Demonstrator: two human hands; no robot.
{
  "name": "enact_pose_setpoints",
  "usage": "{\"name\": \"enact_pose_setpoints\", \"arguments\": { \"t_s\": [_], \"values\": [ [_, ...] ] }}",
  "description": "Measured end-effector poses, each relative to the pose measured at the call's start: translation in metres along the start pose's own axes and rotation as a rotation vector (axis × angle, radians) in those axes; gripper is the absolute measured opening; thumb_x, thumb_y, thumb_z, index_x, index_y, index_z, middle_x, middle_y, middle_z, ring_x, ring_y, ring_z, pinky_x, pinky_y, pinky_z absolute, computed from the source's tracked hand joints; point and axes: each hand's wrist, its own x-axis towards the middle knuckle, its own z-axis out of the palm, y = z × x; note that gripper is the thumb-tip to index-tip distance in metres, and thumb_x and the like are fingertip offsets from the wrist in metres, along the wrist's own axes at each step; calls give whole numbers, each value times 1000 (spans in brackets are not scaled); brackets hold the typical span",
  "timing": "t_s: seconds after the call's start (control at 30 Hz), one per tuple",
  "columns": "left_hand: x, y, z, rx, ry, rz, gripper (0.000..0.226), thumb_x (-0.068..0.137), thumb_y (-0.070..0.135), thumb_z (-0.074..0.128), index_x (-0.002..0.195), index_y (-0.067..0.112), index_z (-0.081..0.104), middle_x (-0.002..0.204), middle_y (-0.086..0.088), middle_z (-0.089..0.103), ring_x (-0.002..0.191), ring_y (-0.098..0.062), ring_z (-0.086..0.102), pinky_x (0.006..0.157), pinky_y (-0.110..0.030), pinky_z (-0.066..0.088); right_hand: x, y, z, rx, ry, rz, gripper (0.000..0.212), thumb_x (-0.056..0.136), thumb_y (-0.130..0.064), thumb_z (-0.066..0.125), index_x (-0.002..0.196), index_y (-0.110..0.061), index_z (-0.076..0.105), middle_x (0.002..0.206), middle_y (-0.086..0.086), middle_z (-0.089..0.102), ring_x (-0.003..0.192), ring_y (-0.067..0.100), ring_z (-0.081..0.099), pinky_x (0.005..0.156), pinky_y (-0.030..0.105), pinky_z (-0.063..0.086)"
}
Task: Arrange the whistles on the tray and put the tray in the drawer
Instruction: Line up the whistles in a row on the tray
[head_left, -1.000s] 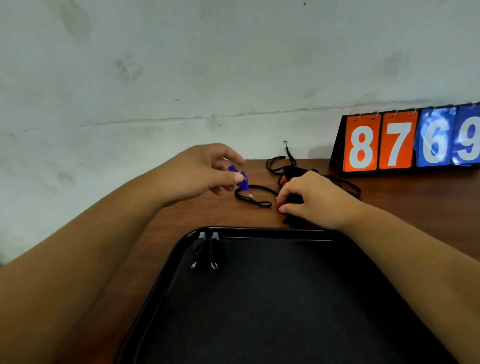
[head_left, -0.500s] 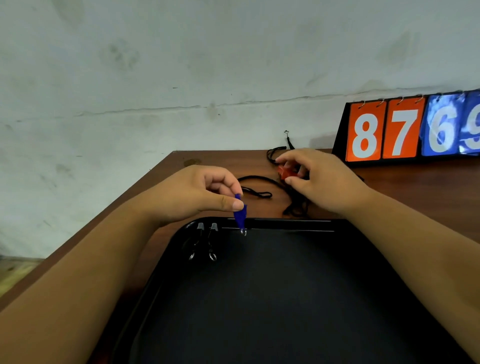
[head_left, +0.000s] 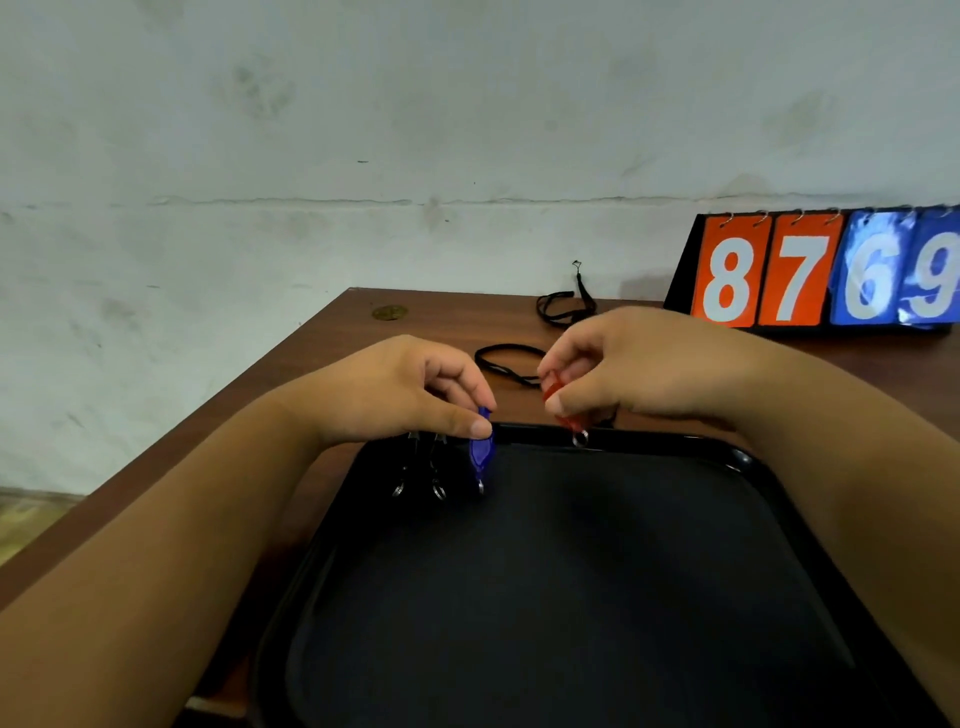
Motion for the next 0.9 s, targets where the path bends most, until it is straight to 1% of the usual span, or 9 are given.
{"name": "enact_pose_setpoints", "arguments": {
  "t_s": [0.1,0.23,0.33,0.4,0.47,0.57,0.67,0.8,0.9],
  "values": [
    [-1,0,0,-7,5,11,24,90,24,89,111,23,79,99,1,84,91,-10,78,82,-21,55,2,-9,20,131,-116,82,26,91,-19,87,115,-21,76,98,3,82,80,11,81,72,25,66],
    [2,-6,2,23,-7,10,24,88,26,91,109,25,81,98,3,84,92,-10,79,89,-29,58,4,-6,42,139,-117,102,28,90,-16,88,115,-16,77,94,4,83,72,9,79,68,23,65],
    [4,-8,3,63,-12,10,23,86,31,92,106,29,82,99,5,83,93,-10,78,90,-28,58,4,-2,49,61,-108,96,29,89,-26,89,114,-23,76,95,1,83,84,14,82,77,29,68],
    [4,-9,2,99,-9,20,21,85,36,91,104,33,83,100,7,82,88,-4,75,81,-19,55,5,0,53,42,-79,94,29,88,-33,90,112,-28,75,93,-2,84,85,14,82,79,31,68],
    [5,-10,2,140,0,35,21,84,42,91,103,36,84,99,6,81,77,3,68,71,-11,47,5,2,57,39,-42,84,28,87,-41,89,109,-31,75,90,-5,83,82,10,81,75,26,67],
    [7,-14,1,196,11,45,22,82,52,89,101,42,85,98,5,76,71,0,59,70,-21,44,3,5,61,38,-6,71,20,93,-49,82,105,-34,76,83,-10,82,77,8,80,78,28,66],
    [9,-17,2,208,13,52,18,82,51,89,97,43,86,99,11,71,75,-3,59,74,-28,46,1,9,60,35,22,56,9,103,-41,72,106,-34,77,79,-15,81,74,6,78,80,28,62],
    [9,-19,3,226,-7,39,17,82,53,88,96,43,86,100,16,70,79,-7,61,77,-34,48,1,11,59,54,-3,57,6,103,-33,74,108,-34,77,83,-9,82,81,11,81,89,35,65],
    [10,-20,4,235,-18,39,21,81,56,87,98,44,86,100,17,71,81,-7,62,79,-33,49,2,11,60,67,0,59,6,101,-33,76,107,-33,78,83,-7,83,83,12,81,90,36,66]
  ]
}}
